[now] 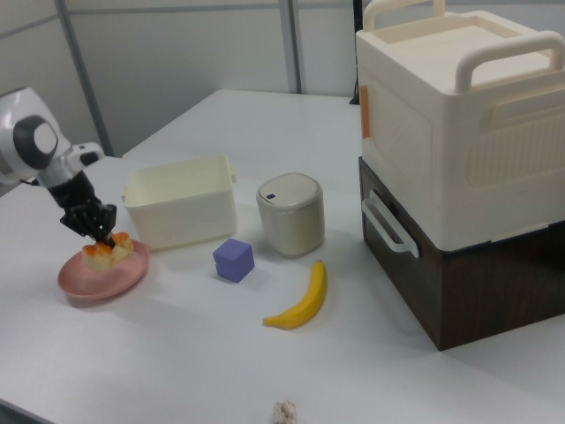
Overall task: Put the bread on the table
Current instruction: 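Lift the bread roll off the plate and carry it beside the plate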
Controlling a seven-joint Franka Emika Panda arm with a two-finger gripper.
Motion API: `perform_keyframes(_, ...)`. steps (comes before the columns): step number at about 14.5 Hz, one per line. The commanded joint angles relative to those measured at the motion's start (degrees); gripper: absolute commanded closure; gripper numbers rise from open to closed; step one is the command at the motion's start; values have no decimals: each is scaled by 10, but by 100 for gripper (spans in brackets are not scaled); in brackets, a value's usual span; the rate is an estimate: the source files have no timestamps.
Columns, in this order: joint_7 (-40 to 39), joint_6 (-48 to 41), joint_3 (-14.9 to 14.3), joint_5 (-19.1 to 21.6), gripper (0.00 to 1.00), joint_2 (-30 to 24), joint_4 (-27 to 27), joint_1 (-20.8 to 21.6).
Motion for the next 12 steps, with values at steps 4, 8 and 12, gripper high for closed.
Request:
perform_keyframes(4,-208,-89,0,5,100,-41,-11,-78)
perform_keyframes(8,-245,-86,-3,-60,100,-35,-53,-95)
perform_keyframes(12,-245,-68,-3,-78,100,-37,-89,-93)
